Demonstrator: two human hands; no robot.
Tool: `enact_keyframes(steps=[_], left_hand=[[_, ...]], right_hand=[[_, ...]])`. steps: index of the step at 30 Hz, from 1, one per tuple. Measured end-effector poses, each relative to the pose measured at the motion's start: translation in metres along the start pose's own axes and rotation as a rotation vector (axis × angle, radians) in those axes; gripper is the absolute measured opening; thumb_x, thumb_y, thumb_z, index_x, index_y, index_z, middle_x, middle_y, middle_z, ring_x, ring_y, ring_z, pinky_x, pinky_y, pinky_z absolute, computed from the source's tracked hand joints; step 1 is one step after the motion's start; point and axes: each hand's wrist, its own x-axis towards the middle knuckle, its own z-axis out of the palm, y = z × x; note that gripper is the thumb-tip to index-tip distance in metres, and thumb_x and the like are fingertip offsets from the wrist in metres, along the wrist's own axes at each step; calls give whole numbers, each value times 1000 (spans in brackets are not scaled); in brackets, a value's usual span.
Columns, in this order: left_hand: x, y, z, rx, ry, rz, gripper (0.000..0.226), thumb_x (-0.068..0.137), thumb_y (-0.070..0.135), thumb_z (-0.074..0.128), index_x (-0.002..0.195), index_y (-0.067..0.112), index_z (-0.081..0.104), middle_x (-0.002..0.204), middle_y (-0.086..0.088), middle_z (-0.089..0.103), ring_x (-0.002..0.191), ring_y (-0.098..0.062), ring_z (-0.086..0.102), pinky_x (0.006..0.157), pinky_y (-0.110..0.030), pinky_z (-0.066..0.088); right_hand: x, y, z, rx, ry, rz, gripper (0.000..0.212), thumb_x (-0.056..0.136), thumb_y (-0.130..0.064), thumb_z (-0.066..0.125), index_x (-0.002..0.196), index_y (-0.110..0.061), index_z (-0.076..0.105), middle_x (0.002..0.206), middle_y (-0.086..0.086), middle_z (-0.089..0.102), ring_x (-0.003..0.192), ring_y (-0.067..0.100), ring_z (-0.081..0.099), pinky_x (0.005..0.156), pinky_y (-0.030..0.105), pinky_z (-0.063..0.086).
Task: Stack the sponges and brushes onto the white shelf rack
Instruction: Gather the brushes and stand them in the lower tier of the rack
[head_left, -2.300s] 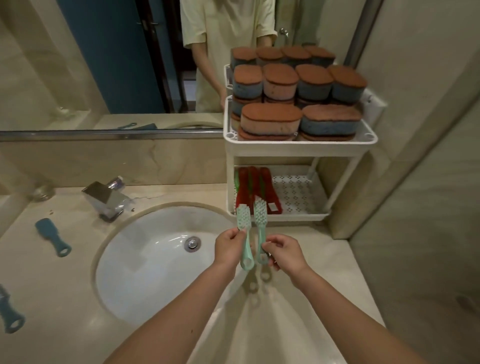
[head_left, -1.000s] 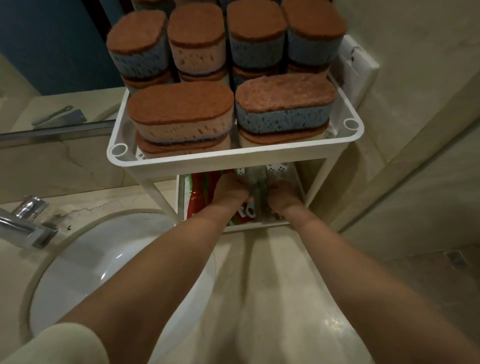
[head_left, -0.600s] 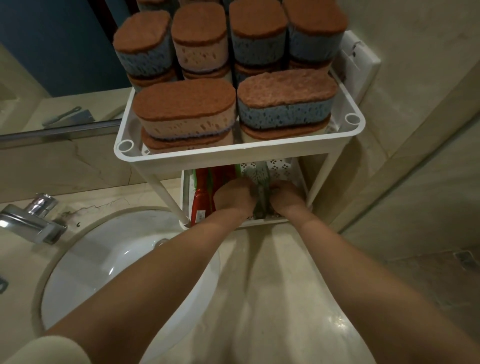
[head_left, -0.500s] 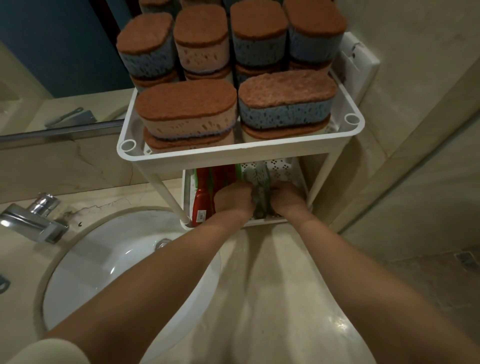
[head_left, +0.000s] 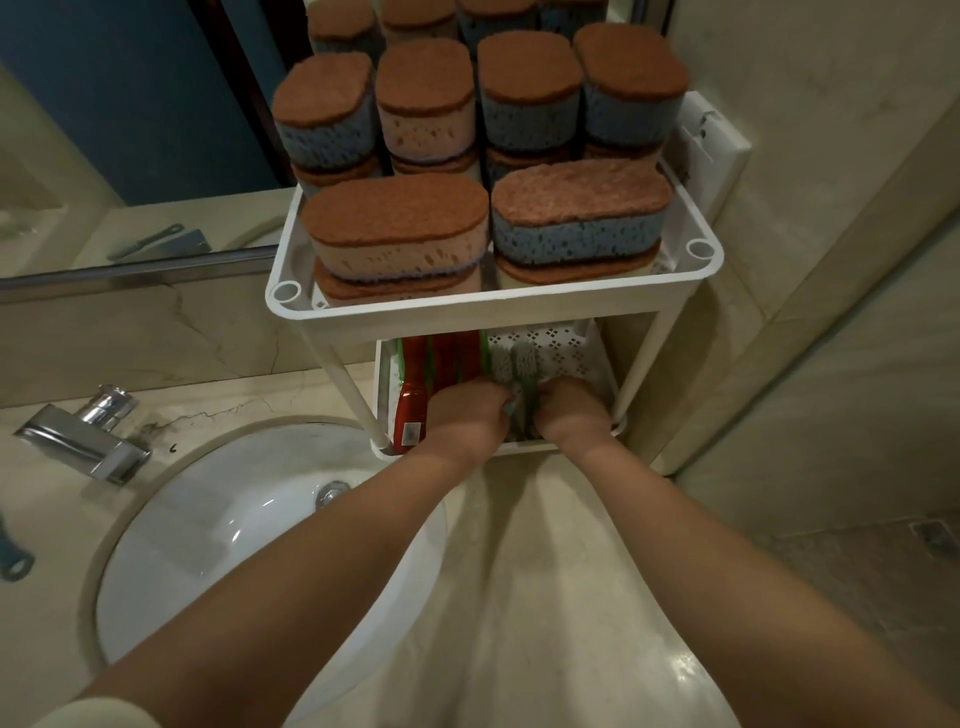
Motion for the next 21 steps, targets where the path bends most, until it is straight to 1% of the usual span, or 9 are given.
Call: enact_keyframes(steps=[2, 4, 6, 7, 9, 12, 15, 18, 21], left_hand=[[-5, -2, -1, -34, 22, 9, 26, 98, 29, 48, 115, 31, 67, 112, 4, 68, 96, -20, 65, 80, -33, 56], [-14, -6, -2, -84, 72, 33, 27, 97, 28, 48, 116, 32, 67, 115, 5, 68, 96, -19, 65, 79, -34, 57], [-25, -9, -2, -122, 131, 54, 27, 95, 25, 51, 115, 33, 67, 118, 7, 67, 96, -17, 65, 75, -32, 57], [-32, -10, -2, -145, 153, 54, 28, 94, 23, 52, 114, 33, 68, 119, 9, 66, 96, -15, 65, 74, -31, 57], [-48, -15, 1, -233, 188, 27, 28, 91, 21, 54, 112, 34, 68, 121, 13, 64, 98, -11, 64, 74, -30, 56], [-78, -25, 9, -362, 251, -16, 29, 88, 20, 54, 110, 34, 68, 118, 13, 62, 96, -9, 62, 72, -26, 51], [-109, -36, 15, -444, 292, -87, 30, 87, 19, 55, 111, 34, 66, 115, 13, 63, 90, -7, 61, 67, -22, 45], [-138, -54, 19, -562, 313, -198, 31, 86, 20, 55, 107, 41, 63, 109, 20, 61, 78, 1, 57, 62, -19, 43], [-165, -80, 21, -654, 326, -336, 32, 85, 22, 55, 105, 46, 60, 105, 27, 59, 81, 8, 55, 65, -7, 38]], right_hand=[[-7, -1, -3, 39, 20, -14, 24, 92, -12, 52, 109, -15, 69, 110, 9, 68, 101, 26, 63, 79, 28, 51], [-18, 0, -4, 83, 71, -50, 25, 92, -13, 51, 109, -16, 69, 109, 9, 68, 98, 27, 63, 80, 31, 53], [-32, 3, -3, 139, 156, -113, 25, 90, -14, 51, 107, -20, 70, 107, 7, 69, 95, 27, 63, 78, 31, 53], [-41, 5, -1, 168, 201, -139, 26, 89, -13, 53, 105, -22, 71, 106, 5, 70, 92, 26, 64, 75, 29, 52], [-58, 7, 6, 229, 256, -166, 26, 88, -12, 55, 106, -24, 70, 106, 1, 70, 89, 20, 63, 72, 25, 46], [-81, 5, 23, 359, 277, -213, 26, 91, -14, 53, 110, -20, 69, 113, 0, 68, 101, 19, 62, 77, 26, 46], [-99, -6, 40, 407, 264, -261, 23, 91, -15, 53, 106, -22, 69, 110, -2, 68, 97, 15, 61, 79, 27, 47], [-113, -26, 57, 439, 183, -297, 20, 90, -17, 54, 101, -28, 68, 106, -7, 67, 91, 8, 59, 80, 26, 48], [-127, -50, 78, 479, 104, -351, 21, 88, -18, 55, 98, -30, 68, 97, -11, 68, 85, 6, 62, 79, 31, 53]])
